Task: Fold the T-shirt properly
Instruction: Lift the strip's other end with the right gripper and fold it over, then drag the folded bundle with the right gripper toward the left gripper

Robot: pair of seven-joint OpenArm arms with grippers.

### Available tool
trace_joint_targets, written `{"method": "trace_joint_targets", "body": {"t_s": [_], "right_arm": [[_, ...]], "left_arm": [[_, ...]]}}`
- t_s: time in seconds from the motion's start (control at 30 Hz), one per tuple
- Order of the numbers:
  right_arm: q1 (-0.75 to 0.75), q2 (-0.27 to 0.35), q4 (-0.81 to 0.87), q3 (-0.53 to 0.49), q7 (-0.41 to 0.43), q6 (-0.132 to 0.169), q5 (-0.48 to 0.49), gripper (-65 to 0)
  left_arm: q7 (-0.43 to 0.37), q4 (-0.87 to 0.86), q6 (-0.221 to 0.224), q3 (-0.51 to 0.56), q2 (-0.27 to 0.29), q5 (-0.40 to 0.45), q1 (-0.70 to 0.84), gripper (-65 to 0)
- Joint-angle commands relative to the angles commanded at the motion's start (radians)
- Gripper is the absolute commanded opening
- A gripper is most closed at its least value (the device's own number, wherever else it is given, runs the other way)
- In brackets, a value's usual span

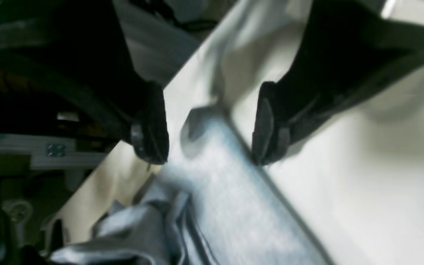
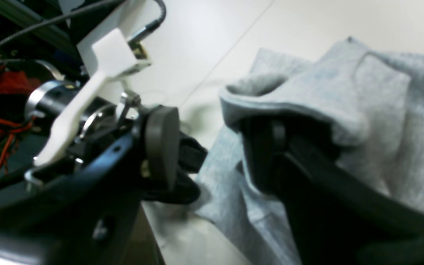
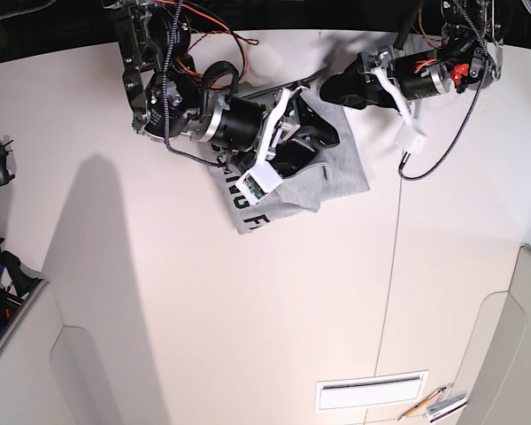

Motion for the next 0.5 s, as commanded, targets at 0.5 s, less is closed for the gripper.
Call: {"method": "trace_joint_targets", "body": {"t_s": [0.5], "right_arm": [[0.086,-0.003,-0.037,-0.207,0.04,0.0,-0.068,-34.0]], "left_arm": [[0.162,0.0,0.0,-0.394,0.0,-0.249,0.003,-25.3]]}}
